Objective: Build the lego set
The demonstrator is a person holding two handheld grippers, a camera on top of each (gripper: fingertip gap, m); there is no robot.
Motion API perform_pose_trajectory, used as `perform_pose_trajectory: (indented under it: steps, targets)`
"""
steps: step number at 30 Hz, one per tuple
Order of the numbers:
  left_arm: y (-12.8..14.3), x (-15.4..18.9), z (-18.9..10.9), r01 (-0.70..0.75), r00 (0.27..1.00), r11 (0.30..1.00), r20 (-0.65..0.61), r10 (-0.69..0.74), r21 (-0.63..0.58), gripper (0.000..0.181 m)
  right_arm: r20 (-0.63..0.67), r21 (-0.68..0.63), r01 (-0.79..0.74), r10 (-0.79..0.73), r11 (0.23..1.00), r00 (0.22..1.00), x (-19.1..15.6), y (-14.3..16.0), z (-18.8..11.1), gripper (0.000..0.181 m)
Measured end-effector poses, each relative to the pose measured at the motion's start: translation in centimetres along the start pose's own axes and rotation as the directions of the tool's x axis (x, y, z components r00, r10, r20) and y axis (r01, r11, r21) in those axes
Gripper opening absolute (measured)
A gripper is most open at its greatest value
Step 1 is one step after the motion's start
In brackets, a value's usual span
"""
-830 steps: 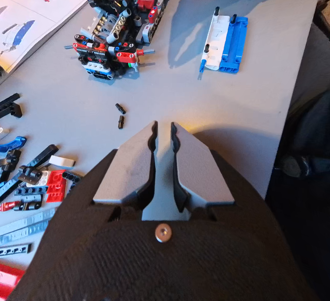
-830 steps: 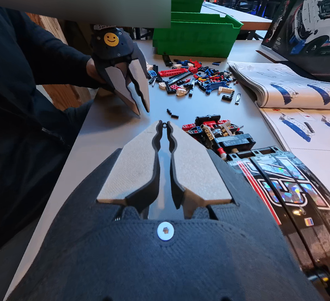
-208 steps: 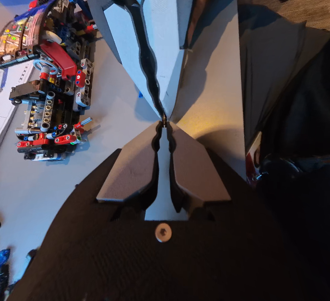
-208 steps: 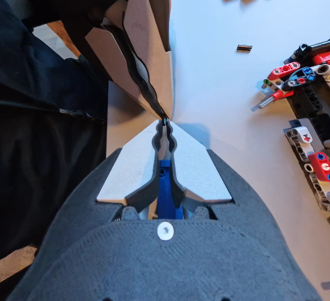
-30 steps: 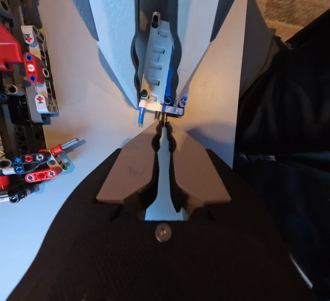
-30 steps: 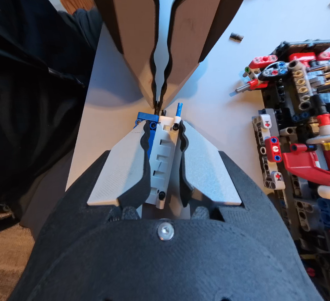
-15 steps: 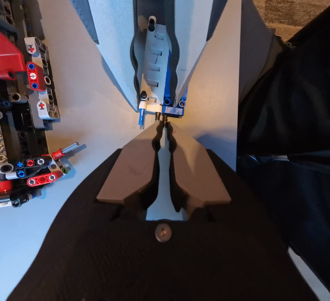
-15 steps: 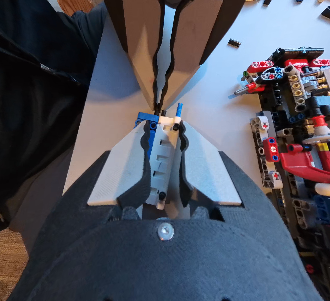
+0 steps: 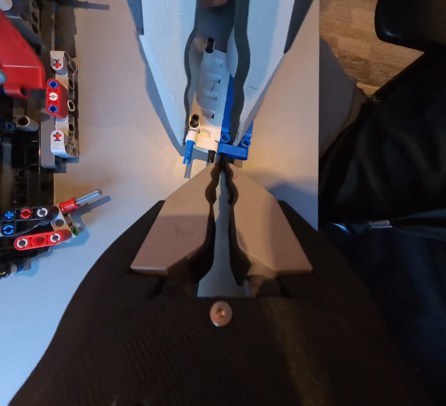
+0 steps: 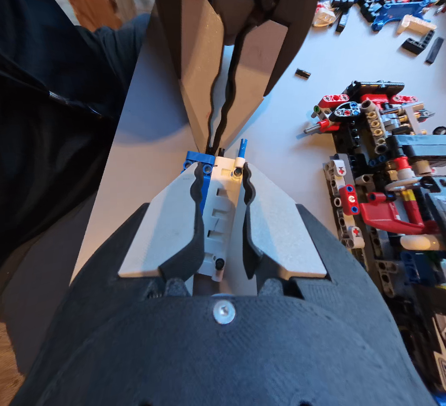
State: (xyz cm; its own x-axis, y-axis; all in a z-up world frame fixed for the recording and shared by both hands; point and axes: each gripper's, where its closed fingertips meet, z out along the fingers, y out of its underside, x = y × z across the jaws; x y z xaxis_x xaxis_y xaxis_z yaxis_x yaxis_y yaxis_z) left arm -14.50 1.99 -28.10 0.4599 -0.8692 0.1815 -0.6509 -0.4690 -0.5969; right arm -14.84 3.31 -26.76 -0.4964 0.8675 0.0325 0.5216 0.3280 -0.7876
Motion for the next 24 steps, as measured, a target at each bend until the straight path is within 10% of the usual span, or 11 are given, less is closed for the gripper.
perform_pose_trajectory:
  steps: [24]
  targets:
    - [0.68,-0.28,-0.35,-0.017,1.000,0.956,0.018,0.023,-0.292,0.002,0.077,-0.021,-0.086,0.087,0.996,0.993,0.14,-0.22,-0.14,0.031]
